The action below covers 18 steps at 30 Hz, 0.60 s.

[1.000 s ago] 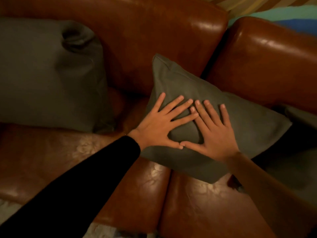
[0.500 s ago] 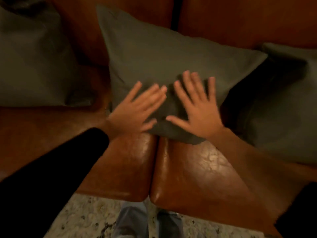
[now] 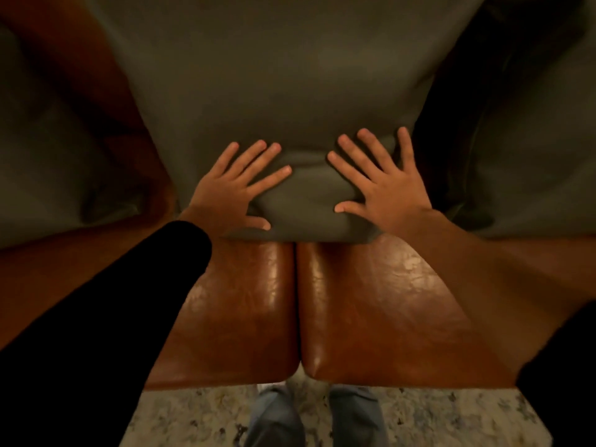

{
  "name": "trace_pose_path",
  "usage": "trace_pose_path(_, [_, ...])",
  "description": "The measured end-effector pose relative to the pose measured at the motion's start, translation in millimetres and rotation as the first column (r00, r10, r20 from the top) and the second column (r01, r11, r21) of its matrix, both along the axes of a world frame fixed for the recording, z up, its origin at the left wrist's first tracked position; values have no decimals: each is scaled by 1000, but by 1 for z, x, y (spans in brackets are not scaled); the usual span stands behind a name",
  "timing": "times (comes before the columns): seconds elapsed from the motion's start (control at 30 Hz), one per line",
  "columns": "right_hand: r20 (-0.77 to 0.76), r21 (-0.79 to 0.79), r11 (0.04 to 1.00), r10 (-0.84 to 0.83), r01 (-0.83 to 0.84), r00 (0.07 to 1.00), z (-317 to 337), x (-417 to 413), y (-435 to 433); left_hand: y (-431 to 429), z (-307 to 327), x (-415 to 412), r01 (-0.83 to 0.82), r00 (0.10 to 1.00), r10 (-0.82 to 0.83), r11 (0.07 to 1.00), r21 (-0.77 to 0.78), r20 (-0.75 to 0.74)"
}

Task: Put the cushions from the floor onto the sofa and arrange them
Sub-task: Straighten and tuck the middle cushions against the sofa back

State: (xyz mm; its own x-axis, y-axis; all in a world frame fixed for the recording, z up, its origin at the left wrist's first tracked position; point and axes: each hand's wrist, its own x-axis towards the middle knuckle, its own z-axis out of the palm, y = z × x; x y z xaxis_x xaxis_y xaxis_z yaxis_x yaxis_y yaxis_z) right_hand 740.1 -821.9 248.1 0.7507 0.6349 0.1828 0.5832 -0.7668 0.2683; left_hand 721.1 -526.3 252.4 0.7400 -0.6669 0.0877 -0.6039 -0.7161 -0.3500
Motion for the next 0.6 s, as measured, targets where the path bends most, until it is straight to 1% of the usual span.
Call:
trace_pose_path(0.07, [-20,42,998,-37,38,999,5,-11,2,-3,6,-5,-4,1000,4,1000,-17,3])
trace_pose_path(0.17, [-59,169,976,-131,139,990,8,-34,2,-14,18,-18,-1,1000,2,999,-37,15])
trace_pose_path(0.23, [-113,234,952,-176,198,978,9,-47,0,-24,26,-27,27,1000,-26,999,-36,4])
trace_pose_path(0.3, [-158,269,942,-163,202,974,11,-55,-2,-38,32,-28,140,990,-140,990,-32,-2])
trace_pose_path(0.37, [-194,286,936,-154,206,969,12,-60,-5,-63,38,-18,276,961,-276,961,-25,-5])
trace_pose_path(0.4, [-218,304,919,-187,249,958,12,-63,-8,-78,40,-11,322,947,-322,947,-12,-2])
trace_pose_path(0.47, [-300,365,841,-299,399,906,9,-69,-18,-109,43,3,382,924,-382,924,22,12])
trace_pose_path(0.5, [-343,381,810,-324,446,882,6,-72,-23,-125,42,7,411,911,-411,911,24,10])
trace_pose_path(0.53, [-359,382,812,-310,441,880,0,-75,-25,-140,40,8,438,899,-438,899,14,1])
trace_pose_path(0.6, [-379,324,864,-254,385,890,-11,-78,-29,-169,31,10,501,865,-501,865,-4,-35])
